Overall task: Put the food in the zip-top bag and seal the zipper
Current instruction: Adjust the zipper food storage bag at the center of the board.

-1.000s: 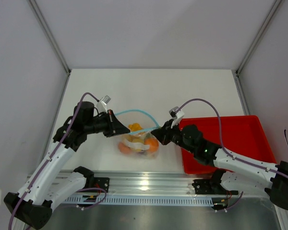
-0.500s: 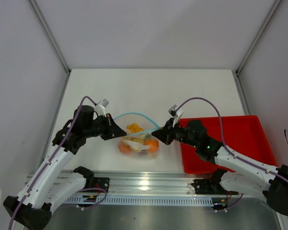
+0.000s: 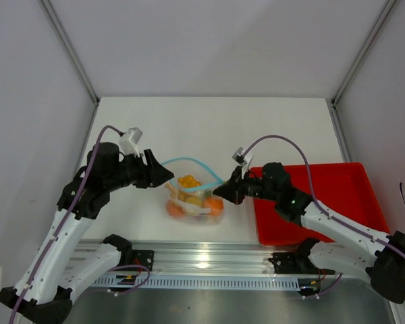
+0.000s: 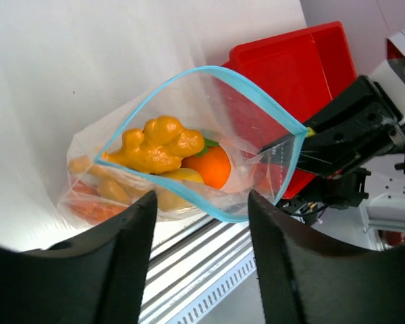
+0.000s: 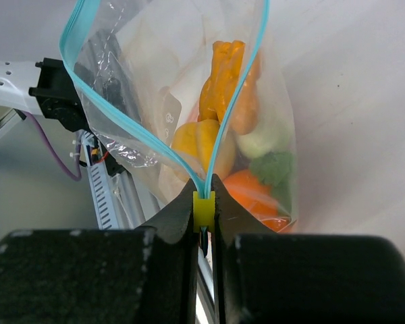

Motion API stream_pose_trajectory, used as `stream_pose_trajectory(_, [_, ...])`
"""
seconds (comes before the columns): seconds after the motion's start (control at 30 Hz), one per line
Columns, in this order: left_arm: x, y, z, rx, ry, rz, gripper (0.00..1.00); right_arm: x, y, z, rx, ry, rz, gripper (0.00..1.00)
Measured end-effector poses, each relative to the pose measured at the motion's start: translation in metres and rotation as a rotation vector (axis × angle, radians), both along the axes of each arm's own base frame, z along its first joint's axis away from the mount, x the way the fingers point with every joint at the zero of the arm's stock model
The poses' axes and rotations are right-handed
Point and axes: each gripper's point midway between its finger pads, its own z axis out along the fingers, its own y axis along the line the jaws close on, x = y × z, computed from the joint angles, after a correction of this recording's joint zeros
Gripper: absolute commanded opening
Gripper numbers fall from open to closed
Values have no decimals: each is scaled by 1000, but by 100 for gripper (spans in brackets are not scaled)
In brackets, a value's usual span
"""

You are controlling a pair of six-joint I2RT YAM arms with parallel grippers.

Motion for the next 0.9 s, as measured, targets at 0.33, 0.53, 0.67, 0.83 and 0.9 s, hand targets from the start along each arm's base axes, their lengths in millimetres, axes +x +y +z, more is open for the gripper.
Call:
stream_pose_trajectory(0.33, [-17, -17, 42, -48, -281, -210, 77, 4, 8, 13, -47, -27, 50, 0])
stream_pose_trajectory(0.53, [-29, -32, 72, -105, -472, -319, 77, 7, 13, 25, -65, -33, 80, 0])
stream_pose_trajectory(0.67, [-24, -42, 78, -118, -515, -358, 77, 13, 13, 35, -77, -36, 85, 0])
stream_pose_trajectory(0.83, [-18, -45, 63, -100, -500, -367, 79, 20, 15, 51, -81, -52, 115, 0])
stream_pose_trajectory(0.9, [-17, -45, 63, -93, -506, -370, 82, 23, 17, 53, -87, -51, 134, 0])
